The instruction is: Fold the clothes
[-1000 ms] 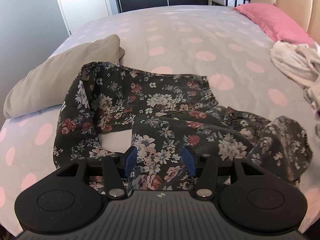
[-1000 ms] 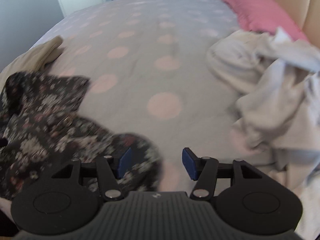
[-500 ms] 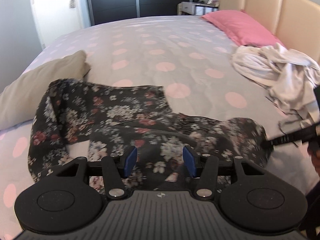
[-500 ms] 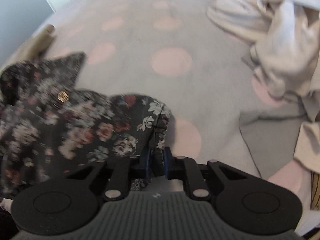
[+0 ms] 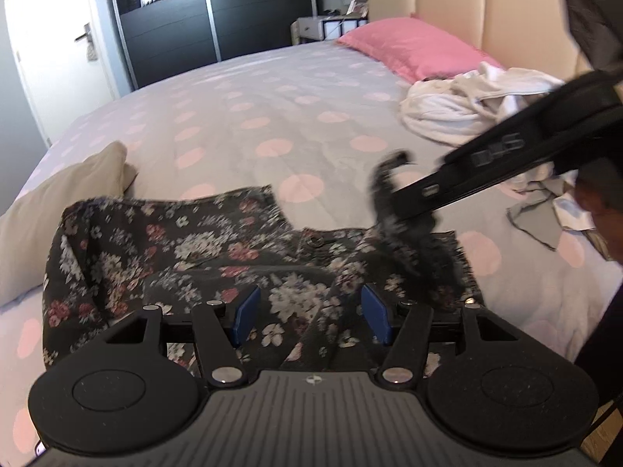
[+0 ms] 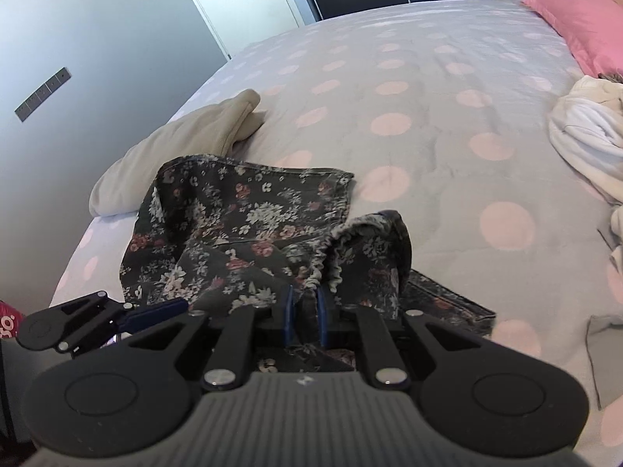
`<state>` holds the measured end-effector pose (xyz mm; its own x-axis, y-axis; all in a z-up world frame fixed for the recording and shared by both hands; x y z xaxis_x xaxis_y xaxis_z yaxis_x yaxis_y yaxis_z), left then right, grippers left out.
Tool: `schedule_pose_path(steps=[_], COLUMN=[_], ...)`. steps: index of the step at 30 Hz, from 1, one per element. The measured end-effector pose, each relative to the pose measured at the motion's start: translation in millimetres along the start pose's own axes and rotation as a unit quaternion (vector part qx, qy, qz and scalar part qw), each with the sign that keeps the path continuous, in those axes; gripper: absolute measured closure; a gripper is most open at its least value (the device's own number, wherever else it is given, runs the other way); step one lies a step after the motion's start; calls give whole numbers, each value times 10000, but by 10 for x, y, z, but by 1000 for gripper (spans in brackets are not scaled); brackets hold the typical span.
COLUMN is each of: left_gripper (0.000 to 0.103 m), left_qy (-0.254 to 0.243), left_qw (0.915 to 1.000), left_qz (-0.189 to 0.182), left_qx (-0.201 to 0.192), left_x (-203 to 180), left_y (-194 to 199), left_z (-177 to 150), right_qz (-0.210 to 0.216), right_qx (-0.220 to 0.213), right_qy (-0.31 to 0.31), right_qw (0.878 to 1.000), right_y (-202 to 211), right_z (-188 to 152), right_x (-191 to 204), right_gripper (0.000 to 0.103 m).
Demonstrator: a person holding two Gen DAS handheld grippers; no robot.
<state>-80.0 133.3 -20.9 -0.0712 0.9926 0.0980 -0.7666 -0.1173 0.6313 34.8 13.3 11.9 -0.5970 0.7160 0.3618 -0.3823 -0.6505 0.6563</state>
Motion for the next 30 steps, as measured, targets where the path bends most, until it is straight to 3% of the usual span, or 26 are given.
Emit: schedule_pose_path(steps=[8, 12, 13, 16, 20, 22, 25, 28, 30], left_gripper=[44, 45, 50, 86, 91, 93, 95, 95, 95], left_qy=[152, 310, 349, 468, 558, 482, 581, 915, 1111], left_qw=[9994, 9988, 9986, 9979, 9971, 9972, 9964, 9928, 9891], left_qz=[-255, -331, -350, -407, -433, -357, -114, 148, 362], left_qx=[-150, -177, -184, -205, -300, -445, -613, -763, -901], left_x=[-90, -110, -115, -130, -116, -104, 57, 385, 650], left_y=[-63, -122, -137, -181, -181, -126, 15, 241, 456], left_z=[74, 113, 122, 152, 146, 148, 195, 263, 323], right_qz=[224, 529, 613, 679, 728, 788, 772, 410, 58], right_qx=[-2, 1, 13, 12, -32, -132, -472, -722, -600], right_qy=[-74, -145, -198, -170, -112, -96, -146, -412, -681], right_qw=[9997, 9985, 9979, 9975, 9973, 9968, 9958, 9957, 9959], right_y=[17, 49, 59, 88, 98, 142, 291, 374, 324], right_z=[25, 19, 15, -6, -12, 6, 54, 116, 112], right_x=[57, 108, 111, 127, 134, 123, 45, -167, -325], right_gripper=[88, 96, 96, 97, 96, 91, 71, 66, 64])
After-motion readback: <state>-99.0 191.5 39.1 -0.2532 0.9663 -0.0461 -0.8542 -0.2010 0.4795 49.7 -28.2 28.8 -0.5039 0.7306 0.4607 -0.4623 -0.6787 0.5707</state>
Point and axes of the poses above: each gripper's, at about its wrist camera, not at the fingertips, and y roughly against the way its jaws point, x to its left, z to its top, the point moved 1 cm from there along -y, roughly the way its jaws point, and after that the axes turned 5 degrees about -x, right-handed, at the moved point
